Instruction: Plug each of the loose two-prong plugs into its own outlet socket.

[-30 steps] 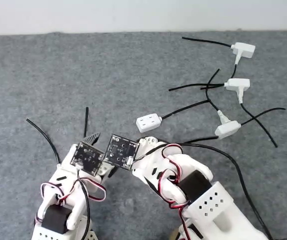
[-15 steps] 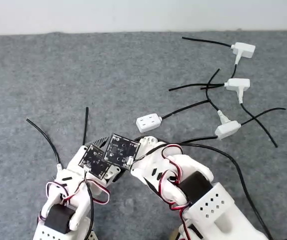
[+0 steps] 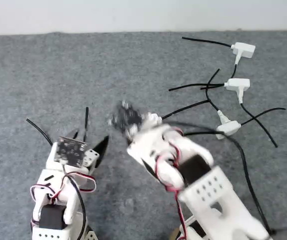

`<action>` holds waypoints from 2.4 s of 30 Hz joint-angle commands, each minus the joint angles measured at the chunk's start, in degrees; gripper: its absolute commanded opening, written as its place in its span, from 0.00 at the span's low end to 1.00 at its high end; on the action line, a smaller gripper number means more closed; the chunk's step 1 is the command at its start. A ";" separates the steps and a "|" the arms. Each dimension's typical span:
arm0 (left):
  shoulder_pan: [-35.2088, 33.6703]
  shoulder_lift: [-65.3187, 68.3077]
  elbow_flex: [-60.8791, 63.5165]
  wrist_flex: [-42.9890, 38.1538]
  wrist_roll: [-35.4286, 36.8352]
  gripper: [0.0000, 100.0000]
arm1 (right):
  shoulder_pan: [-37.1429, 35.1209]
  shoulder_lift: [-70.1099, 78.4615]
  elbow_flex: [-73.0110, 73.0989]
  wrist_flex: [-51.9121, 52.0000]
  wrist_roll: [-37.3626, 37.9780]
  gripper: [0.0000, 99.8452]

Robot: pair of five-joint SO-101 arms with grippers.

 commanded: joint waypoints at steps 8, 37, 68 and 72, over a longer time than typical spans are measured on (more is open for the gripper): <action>-8.18 -0.62 -1.27 -2.29 1.93 0.30 | 4.18 41.80 -35.52 6.55 -23.47 0.01; -10.81 -0.62 -2.33 -2.02 4.13 0.30 | 14.37 66.95 -60.04 26.86 -8.26 0.01; -10.81 -0.62 -2.15 -2.02 4.04 0.30 | 11.65 74.51 -66.64 22.46 -2.64 0.01; -10.81 -0.62 -2.15 -2.02 4.04 0.30 | 11.65 74.68 -66.64 22.46 -2.73 0.01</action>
